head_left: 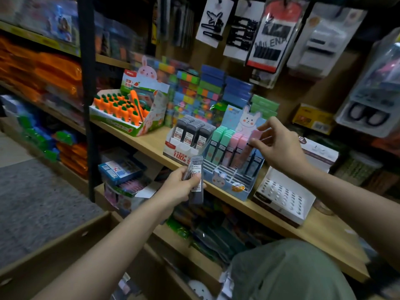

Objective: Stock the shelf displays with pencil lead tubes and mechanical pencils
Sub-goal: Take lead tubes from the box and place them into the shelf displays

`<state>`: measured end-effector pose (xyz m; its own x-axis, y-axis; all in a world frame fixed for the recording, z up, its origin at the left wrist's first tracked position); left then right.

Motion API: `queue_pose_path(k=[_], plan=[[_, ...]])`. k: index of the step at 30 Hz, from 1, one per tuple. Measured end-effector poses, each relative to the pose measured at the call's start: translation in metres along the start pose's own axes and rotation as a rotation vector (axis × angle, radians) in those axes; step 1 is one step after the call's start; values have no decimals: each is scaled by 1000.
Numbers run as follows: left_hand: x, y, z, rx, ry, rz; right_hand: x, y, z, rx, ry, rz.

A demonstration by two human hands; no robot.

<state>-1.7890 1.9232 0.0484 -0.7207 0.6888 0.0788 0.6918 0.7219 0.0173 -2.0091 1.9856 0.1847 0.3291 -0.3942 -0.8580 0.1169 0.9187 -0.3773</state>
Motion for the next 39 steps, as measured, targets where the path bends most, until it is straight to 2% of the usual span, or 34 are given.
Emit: queue_pose_path(k=[6,16,26,30,32,34,36,38,39], plan=[[-10,-7,-2,48,44,-20,19,-22,3,-29,189,62],[-15,-10,-2,47,89,-26,33,-28,-6,-39,202,111],[-16,-10,-1,69,46,-17,45,-30,-16,25,478,-42],[-14,-9,-1,68,53,-15,41,-31,-11,53,566,-24],[-14,-8,-3,56,45,-12,36,-29,-5,33,432,-44],[-14,-7,-4,67,45,2,34,-22,6,18,108,-36],[-13,-5,-7,95,26,20,41,-10,20,50,-155,134],[-11,-3,-8,106,-28,43,57,3,33,48,-203,327],[-9,-3,-9,111,-37,65,65,9,38,29,-223,365]])
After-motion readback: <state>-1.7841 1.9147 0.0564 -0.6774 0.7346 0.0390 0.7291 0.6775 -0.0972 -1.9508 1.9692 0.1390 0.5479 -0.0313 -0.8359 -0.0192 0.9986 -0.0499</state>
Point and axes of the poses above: each hand's wrist, its own y-axis away from the middle knuckle, its own x-axis out of the palm, z = x × y, the point moved 2 cm from there along -y, towards the middle knuckle, and after that the axes turned 15 degrees about z, right-handed, at the moved point
